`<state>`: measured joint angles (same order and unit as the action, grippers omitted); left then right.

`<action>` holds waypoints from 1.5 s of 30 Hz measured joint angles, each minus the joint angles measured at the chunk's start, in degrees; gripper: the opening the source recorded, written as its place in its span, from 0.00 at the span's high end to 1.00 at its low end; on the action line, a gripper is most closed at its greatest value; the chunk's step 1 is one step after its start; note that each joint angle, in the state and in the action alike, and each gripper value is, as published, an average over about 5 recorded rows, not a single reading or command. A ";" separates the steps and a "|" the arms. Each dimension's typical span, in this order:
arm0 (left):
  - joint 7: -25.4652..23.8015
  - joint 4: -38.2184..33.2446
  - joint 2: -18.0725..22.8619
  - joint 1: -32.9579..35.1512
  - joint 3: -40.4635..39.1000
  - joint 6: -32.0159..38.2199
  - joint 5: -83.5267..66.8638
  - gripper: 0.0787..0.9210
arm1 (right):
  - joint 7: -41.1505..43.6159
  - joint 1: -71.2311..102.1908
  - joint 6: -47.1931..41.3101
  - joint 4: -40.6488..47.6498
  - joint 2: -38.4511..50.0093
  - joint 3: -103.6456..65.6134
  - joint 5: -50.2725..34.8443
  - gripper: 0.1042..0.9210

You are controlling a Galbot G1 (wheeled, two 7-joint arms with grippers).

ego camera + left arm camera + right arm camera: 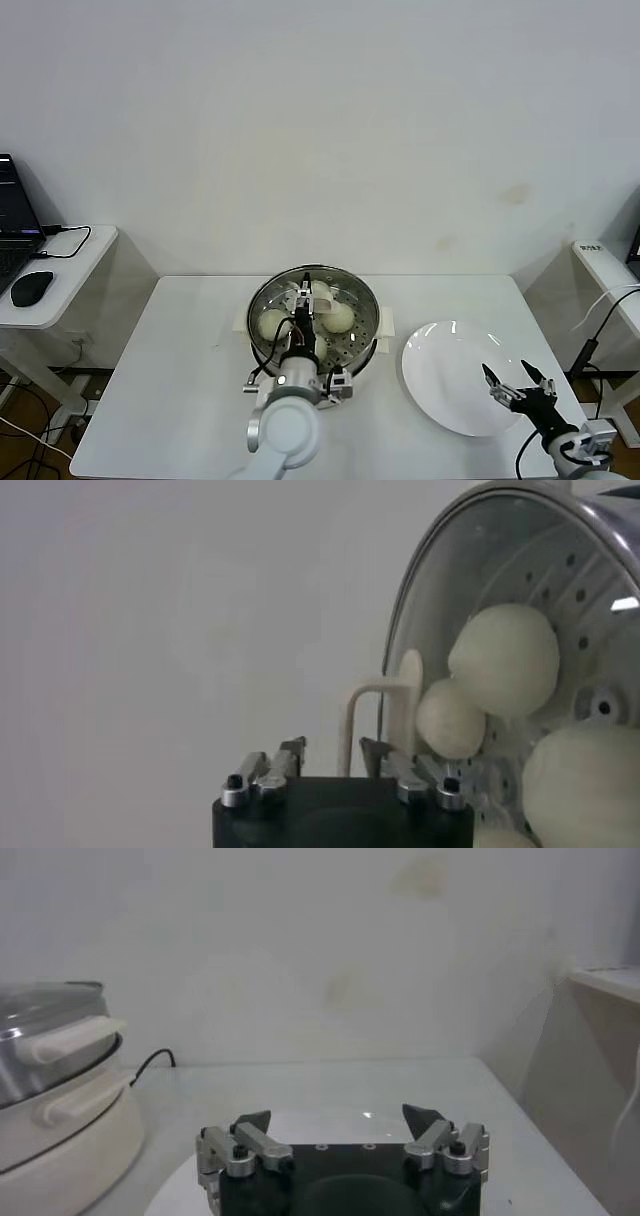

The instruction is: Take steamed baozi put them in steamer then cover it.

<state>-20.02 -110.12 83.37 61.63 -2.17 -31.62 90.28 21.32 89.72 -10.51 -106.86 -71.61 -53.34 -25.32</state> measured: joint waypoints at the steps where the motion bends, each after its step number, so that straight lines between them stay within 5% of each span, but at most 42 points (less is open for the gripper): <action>1: -0.13 -0.28 -0.12 0.14 0.09 0.02 0.00 0.28 | 0.04 0.01 0.00 0.01 0.05 -0.04 0.00 0.12; 8: -1.41 -2.17 -0.90 0.88 0.51 0.05 -0.21 0.12 | 0.22 0.17 -0.03 0.02 0.27 -0.32 -0.05 0.12; 32: -3.80 -11.20 -5.00 5.28 4.31 0.25 -2.79 0.12 | -0.16 1.12 -0.19 -0.76 0.40 0.67 -0.12 0.12; 45: 6.81 -15.27 -7.29 11.68 20.41 6.33 -27.05 0.12 | -4.47 3.73 2.53 -3.97 3.65 5.21 -1.52 0.12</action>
<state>-13.21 -125.39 76.07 73.31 18.24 -25.29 63.23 16.86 93.45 -7.98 -110.83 -67.96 -48.14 -26.84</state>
